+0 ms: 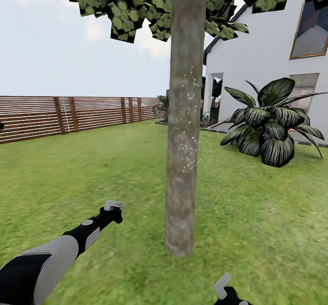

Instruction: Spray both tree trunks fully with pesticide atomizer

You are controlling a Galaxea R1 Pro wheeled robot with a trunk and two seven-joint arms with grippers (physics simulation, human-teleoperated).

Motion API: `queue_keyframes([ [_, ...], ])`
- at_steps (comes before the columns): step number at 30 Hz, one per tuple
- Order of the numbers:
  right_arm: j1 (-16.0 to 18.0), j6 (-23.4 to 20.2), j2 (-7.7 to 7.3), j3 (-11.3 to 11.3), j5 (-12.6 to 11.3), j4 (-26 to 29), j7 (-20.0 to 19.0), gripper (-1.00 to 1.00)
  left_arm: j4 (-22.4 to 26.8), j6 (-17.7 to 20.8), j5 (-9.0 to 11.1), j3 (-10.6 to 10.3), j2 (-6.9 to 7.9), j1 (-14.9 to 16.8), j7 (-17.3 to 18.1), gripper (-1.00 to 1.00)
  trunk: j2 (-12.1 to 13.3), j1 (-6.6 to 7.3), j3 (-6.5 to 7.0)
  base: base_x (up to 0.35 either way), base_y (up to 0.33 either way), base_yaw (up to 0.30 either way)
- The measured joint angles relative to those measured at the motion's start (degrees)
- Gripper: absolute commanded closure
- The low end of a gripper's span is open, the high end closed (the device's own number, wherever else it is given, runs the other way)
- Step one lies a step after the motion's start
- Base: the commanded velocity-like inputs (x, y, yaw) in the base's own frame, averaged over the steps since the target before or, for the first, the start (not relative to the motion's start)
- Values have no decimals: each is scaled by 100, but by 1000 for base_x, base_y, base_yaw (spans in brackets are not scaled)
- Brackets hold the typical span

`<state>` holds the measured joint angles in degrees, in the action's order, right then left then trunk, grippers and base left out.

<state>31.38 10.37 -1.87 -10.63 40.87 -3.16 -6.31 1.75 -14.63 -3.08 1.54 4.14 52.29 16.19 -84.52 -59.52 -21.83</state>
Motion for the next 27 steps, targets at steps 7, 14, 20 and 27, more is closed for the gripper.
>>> queue_keyframes([
  [7,-22,-3,-7,0,-7,0,6,-100,0,4,7,1,1,0,2,100,0,0,0,115,350,0],
  [14,-119,-8,-12,-16,-29,4,15,-100,0,-1,15,8,0,0,-2,100,0,0,0,115,350,0],
  [20,-123,-9,-13,-18,-35,1,16,-100,0,-6,23,9,-9,0,-5,100,0,0,0,115,350,0],
  [27,-156,-25,-7,-42,-60,-7,17,-100,0,-7,26,16,-18,0,-5,100,0,0,0,117,350,0],
])
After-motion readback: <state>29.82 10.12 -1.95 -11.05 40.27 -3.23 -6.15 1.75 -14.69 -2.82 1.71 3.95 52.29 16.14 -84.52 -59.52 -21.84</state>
